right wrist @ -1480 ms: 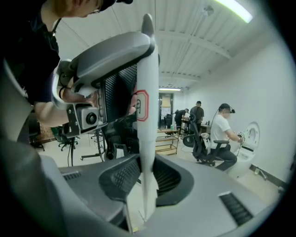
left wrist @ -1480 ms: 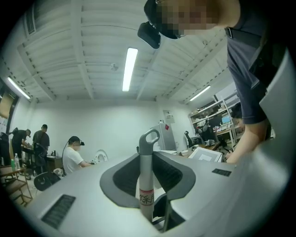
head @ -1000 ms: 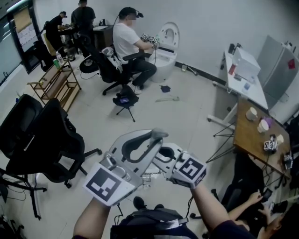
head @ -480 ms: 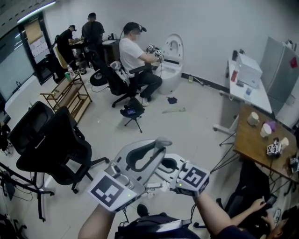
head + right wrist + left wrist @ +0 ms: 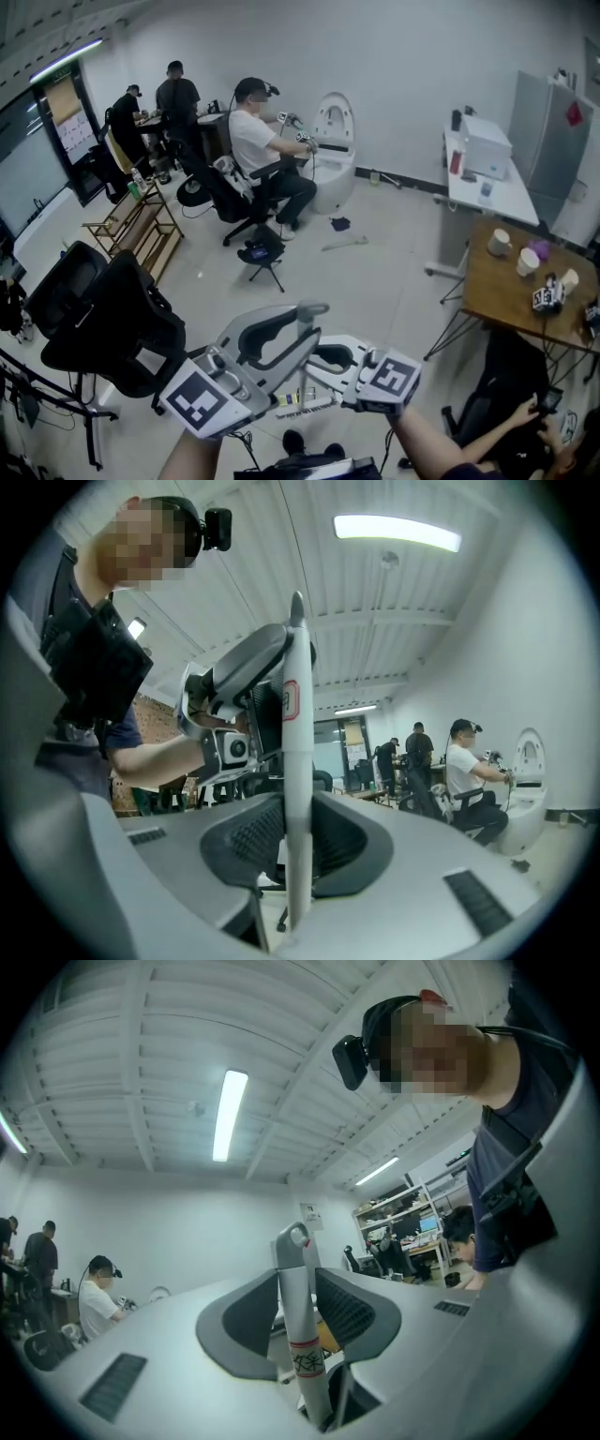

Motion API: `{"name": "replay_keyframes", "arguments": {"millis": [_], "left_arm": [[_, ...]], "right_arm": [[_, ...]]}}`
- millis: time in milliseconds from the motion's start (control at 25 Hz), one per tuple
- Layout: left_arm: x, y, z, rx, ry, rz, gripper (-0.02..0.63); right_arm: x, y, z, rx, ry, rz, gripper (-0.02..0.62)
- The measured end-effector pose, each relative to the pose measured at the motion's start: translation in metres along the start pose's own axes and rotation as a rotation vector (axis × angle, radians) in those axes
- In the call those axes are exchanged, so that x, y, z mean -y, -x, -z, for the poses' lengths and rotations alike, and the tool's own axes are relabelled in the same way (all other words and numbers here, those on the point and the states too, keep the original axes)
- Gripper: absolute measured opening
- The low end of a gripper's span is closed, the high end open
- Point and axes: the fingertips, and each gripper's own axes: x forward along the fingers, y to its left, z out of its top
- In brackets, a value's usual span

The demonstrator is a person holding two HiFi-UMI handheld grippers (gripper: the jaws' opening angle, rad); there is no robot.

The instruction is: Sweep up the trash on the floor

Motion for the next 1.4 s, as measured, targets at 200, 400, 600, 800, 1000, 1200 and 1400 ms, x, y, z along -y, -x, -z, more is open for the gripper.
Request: {"name": "replay_keyframes", "arguments": {"millis": [200,400,600,800,1000,1200,1400], "left_arm": [[-0.008,0.002,0.006,-0.03,0.051,0.055,0.196],[0.001,0.004,0.015,-0.013,0.141,0.19,0.202],[0.007,0.017,0.017,0.007,0.166,0.312,0.117],[0.0,0.036,0.012,0.06,0.222,0.406,0.101],[-0.001,0.056,0.005,0.104,0.115,0.375,0.106],[0.002,0.08,0.013,0.108,0.034,0.319,0.104],[0.003,0.095,0.014,0.112,-0.008,0.287,0.103]], "right_arm": [[-0.001,0.011,-0.007,0.046,-0.028,0.007,0.101],[-0.01,0.011,-0.005,0.04,-0.032,-0.007,0.101],[-0.02,-0.004,-0.009,0.023,-0.044,-0.042,0.101],[-0.03,-0.022,-0.01,-0.019,-0.019,-0.052,0.101],[-0.041,-0.042,-0.008,-0.058,0.037,0.013,0.1],[-0.05,-0.059,0.005,-0.087,0.085,0.095,0.095],[-0.056,-0.07,0.008,-0.082,0.098,0.14,0.095]]}}
